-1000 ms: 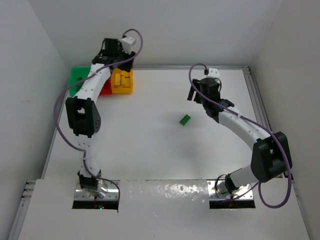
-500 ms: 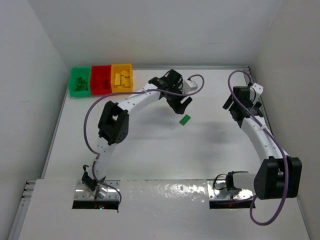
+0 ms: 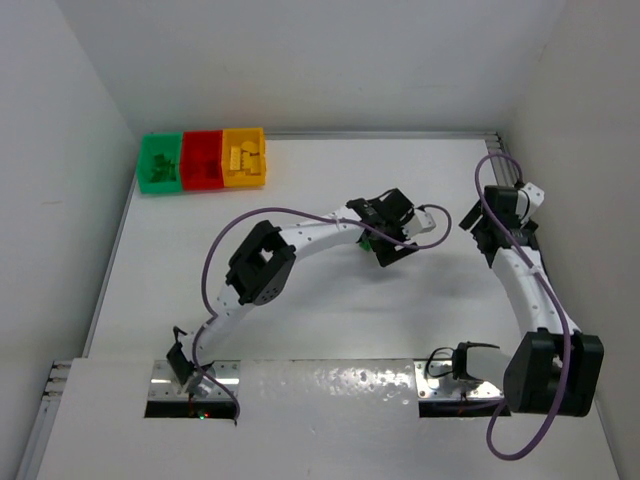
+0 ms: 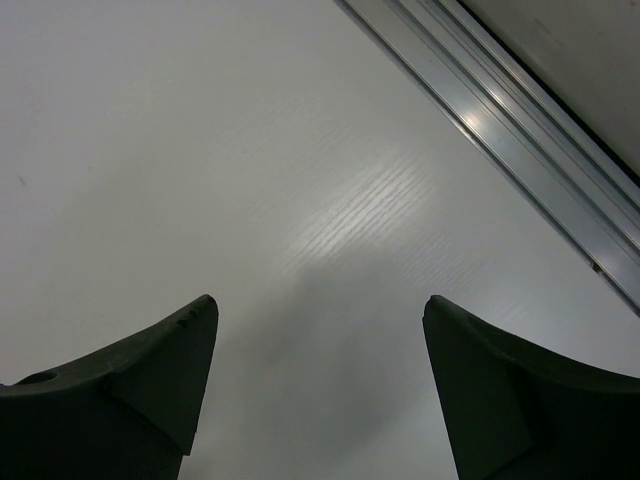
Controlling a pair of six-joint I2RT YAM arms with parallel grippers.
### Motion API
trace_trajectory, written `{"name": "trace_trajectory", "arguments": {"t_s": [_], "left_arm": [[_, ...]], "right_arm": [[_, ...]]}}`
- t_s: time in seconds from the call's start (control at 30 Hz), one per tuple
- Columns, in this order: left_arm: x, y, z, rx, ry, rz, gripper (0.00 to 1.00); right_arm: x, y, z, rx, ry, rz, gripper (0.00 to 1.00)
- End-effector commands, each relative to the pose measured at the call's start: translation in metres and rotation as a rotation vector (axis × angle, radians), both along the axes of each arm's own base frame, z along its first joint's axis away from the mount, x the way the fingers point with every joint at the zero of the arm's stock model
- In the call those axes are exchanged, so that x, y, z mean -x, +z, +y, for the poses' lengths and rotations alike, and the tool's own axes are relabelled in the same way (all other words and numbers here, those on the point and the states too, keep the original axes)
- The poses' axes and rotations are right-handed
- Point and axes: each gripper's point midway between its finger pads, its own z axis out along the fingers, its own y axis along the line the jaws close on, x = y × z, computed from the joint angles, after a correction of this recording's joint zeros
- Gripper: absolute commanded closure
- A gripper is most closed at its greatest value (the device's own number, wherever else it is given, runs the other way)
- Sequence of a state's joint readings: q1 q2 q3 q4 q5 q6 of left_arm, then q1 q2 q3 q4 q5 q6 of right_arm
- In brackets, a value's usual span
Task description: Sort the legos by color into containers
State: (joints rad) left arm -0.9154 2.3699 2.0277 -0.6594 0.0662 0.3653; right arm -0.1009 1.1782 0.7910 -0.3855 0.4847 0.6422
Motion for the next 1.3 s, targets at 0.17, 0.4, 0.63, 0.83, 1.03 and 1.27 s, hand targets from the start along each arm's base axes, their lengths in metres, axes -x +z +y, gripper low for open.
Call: {"name": "trace_trajectory", "arguments": {"t_s": [0.17, 0.4, 0.63, 0.83, 1.03, 1.27], "left_arm": [[-0.043, 0.005, 0.009, 0.006, 0.144, -0.131, 0.22], [-0.052, 0.001, 0.023, 0.007, 0.231, -0.096, 0.29], [-0.029, -0.037, 0.035, -0.032, 0.252, 0.032, 0.31], [-0.022, -0.050, 0.039, -0.044, 0.273, 0.073, 0.54], [-0.031, -0.038, 0.037, -0.029, 0.281, 0.039, 1.00], [-0.136, 0.087, 0.104, 0.130, 0.496, -0.168, 1.00]], "right_arm": [[-0.008, 0.006, 0.010, -0.019, 0.064, -0.070, 0.19], [-0.006, 0.006, 0.012, -0.019, 0.085, -0.070, 0.20], [-0.008, 0.010, 0.016, -0.033, 0.101, -0.092, 0.20], [-0.006, 0.016, 0.018, -0.037, 0.107, -0.119, 0.22], [-0.008, 0.024, 0.018, -0.038, 0.094, -0.175, 0.22], [-0.011, 0.020, 0.021, -0.059, 0.099, -0.178, 0.24]]}}
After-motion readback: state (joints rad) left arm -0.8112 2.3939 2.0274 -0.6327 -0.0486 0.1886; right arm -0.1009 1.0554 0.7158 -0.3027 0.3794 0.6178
